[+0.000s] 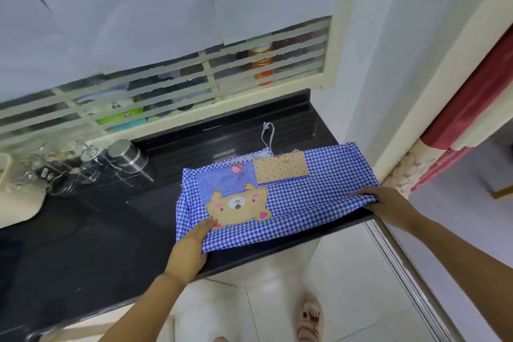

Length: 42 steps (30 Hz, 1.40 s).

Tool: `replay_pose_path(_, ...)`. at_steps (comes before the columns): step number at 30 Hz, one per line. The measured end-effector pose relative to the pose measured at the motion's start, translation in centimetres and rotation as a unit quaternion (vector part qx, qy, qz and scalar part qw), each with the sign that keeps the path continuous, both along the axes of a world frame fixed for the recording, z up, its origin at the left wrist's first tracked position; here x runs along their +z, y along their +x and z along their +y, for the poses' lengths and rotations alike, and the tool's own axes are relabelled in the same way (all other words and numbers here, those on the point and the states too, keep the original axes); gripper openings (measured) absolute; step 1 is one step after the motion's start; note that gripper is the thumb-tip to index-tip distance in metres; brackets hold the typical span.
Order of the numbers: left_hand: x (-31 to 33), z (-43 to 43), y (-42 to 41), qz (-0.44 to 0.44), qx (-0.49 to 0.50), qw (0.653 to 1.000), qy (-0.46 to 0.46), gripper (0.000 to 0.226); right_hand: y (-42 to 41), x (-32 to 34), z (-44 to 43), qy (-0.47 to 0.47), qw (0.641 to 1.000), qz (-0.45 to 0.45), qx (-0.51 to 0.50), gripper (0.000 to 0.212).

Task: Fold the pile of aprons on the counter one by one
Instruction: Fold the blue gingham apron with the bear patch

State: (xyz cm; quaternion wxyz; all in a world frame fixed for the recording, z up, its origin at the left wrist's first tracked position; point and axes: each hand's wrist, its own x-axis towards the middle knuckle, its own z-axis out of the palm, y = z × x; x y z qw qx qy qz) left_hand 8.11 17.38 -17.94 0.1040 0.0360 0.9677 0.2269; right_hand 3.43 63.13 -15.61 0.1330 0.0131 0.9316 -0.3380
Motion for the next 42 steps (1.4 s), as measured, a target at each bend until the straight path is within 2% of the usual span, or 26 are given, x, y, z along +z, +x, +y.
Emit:
replay_pose_path(3, 1.7, 1.1, -1.0, -0.009, 0.091, 0.996, 0.003, 0.054, -0.3, 0.8, -0.8, -0.058, 0.995, -0.002, -0.079, 0.018)
replay_pose_path(6, 3.2, 1.1, -1.9, -0.046, 0.062, 0.997, -0.010, 0.041, -0.6, 2.2, -1.9, -0.122, 0.982, 0.006, -0.147, 0.020)
replay_pose_path(8, 4.4, 1.4, -2.0, -0.064, 0.080, 0.994, 0.043, 0.024, -0.7, 3.9, -2.5, -0.151, 0.976, 0.023, -0.156, 0.013)
replay_pose_path(9, 5.6, 1.7, -1.9, -0.079, 0.111, 0.987, 0.082, 0.023, -0.5, 5.1, -2.9, -0.174, 0.971, 0.027, -0.160, 0.012)
replay_pose_path(10, 7.1, 1.9, -1.7, -0.091, 0.150, 0.977, 0.123, 0.032, 0.0, 6.4, -3.3, -0.210, 0.963, 0.024, -0.170, 0.013)
replay_pose_path(12, 10.2, 1.9, -1.5, -0.128, 0.218, 0.938, 0.238, 0.037, 0.8, 8.9, -3.9, -0.310, 0.930, -0.014, -0.195, 0.013)
replay_pose_path(14, 13.2, 1.3, -0.9, -0.188, 0.254, 0.872, 0.375, 0.030, 2.0, 11.5, -4.5, -0.413, 0.884, -0.094, -0.198, 0.013)
replay_pose_path(15, 14.7, 0.6, -0.3, -0.217, 0.260, 0.842, 0.419, 0.031, 2.8, 13.0, -4.9, -0.441, 0.865, -0.131, -0.201, 0.016)
replay_pose_path(16, 15.9, 0.1, 0.1, -0.246, 0.252, 0.827, 0.438, 0.032, 3.1, 14.2, -5.0, -0.446, 0.857, -0.161, -0.202, 0.020)
replay_pose_path(18, 18.3, -1.5, 1.0, -0.282, 0.225, 0.828, 0.429, 0.027, 4.0, 16.3, -4.5, -0.414, 0.870, -0.209, -0.171, 0.027)
replay_pose_path(20, 20.4, -2.9, 1.5, -0.311, 0.204, 0.834, 0.407, 0.013, 4.8, 17.8, -3.7, -0.377, 0.883, -0.253, -0.122, 0.036)
replay_pose_path(21, 20.7, -3.8, 1.6, -0.324, 0.193, 0.838, 0.395, 0.022, 5.4, 18.1, -3.3, -0.353, 0.890, -0.269, -0.108, 0.041)
replay_pose_path(22, 20.8, -4.4, 1.5, -0.344, 0.184, 0.841, 0.375, 0.026, 5.7, 18.7, -3.0, -0.332, 0.897, -0.280, -0.087, 0.043)
replay_pose_path(24, 19.9, -5.2, 1.5, -0.368, 0.163, 0.859, 0.315, 0.020, 6.1, 19.2, -3.2, -0.297, 0.913, -0.274, -0.064, 0.038)
replay_pose_path(25, 19.2, -5.2, 1.5, -0.371, 0.154, 0.872, 0.278, 0.015, 6.0, 19.2, -3.5, -0.281, 0.921, -0.264, -0.057, 0.042)
replay_pose_path(28, 16.3, -5.1, 0.8, -0.342, 0.150, 0.910, 0.180, 0.017, 5.2, 17.3, -4.4, -0.231, 0.944, -0.226, -0.059, 0.093)
replay_pose_path(29, 15.6, -4.8, 0.5, -0.327, 0.154, 0.917, 0.167, 0.015, 4.4, 16.1, -4.6, -0.220, 0.949, -0.211, -0.082, 0.094)
replay_pose_path(30, 14.5, -5.0, -0.5, -0.317, 0.155, 0.920, 0.171, 0.015, 3.5, 15.1, -4.9, -0.218, 0.949, -0.201, -0.107, 0.082)
replay_pose_path(32, 13.3, -5.1, -1.9, -0.313, 0.155, 0.919, 0.183, 0.022, 2.0, 14.2, -5.6, -0.216, 0.947, -0.186, -0.146, 0.043)
replay_pose_path(33, 13.0, -5.1, -3.1, -0.314, 0.155, 0.920, 0.177, 0.025, 0.5, 13.7, -5.7, -0.195, 0.952, -0.182, -0.151, 0.034)
replay_pose_path(36, 12.3, -5.5, -6.4, -0.309, 0.157, 0.925, 0.153, 0.025, -3.4, 13.1, -6.2, -0.125, 0.966, -0.180, -0.138, 0.031)
replay_pose_path(38, 12.2, -5.6, -9.1, -0.296, 0.178, 0.927, 0.144, 0.038, -6.5, 12.7, -6.5, -0.104, 0.973, -0.155, -0.134, 0.029)
replay_pose_path(42, 10.4, -5.2, -14.3, -0.187, 0.225, 0.946, 0.137, 0.020, -13.4, 10.4, -7.2, -0.041, 0.989, -0.061, -0.129, 0.031)
